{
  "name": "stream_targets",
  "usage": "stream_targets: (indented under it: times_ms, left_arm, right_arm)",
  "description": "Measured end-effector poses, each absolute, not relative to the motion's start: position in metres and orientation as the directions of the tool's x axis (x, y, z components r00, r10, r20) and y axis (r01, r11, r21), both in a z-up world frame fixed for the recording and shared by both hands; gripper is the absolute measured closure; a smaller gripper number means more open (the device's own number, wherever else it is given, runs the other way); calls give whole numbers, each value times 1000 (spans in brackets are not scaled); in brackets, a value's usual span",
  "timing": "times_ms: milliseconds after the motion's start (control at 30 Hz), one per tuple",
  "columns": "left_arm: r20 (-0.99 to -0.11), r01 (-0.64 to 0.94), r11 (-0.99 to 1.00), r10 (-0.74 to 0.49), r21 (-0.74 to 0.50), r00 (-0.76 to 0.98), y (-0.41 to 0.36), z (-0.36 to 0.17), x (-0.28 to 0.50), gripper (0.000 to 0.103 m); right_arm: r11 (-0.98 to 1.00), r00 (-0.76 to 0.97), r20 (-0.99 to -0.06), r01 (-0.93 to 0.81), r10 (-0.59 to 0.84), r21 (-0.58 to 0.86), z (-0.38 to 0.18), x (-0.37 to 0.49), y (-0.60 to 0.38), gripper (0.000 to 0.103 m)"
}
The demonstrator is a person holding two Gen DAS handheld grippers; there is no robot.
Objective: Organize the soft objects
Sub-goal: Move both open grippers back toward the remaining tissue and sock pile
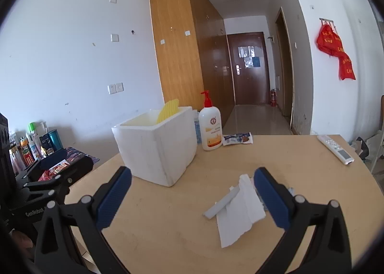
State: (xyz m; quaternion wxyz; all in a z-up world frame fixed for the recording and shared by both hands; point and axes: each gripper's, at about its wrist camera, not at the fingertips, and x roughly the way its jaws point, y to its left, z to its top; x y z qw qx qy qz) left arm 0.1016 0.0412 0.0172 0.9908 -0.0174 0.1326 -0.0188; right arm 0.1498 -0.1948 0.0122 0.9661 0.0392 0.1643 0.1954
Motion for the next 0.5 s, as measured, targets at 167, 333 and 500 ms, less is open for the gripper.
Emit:
stream_targets:
  times_ms: [167,333,500]
  left_arm:
    - [-260,37,998,-47,-41,964,40,18,101,0]
    - [-265,46,998,-55,-37,963,37,17,101,0]
    - [-280,71,997,-81,-43,957,31,16,106,0]
  right_arm:
    - [921,869,-304,-362,390,147,12,149,-197,0]
    - [926,875,-303,-346,377,153,13,147,-203,0]
    - [940,888,-309,-309,340,147,12,145,-212,0]
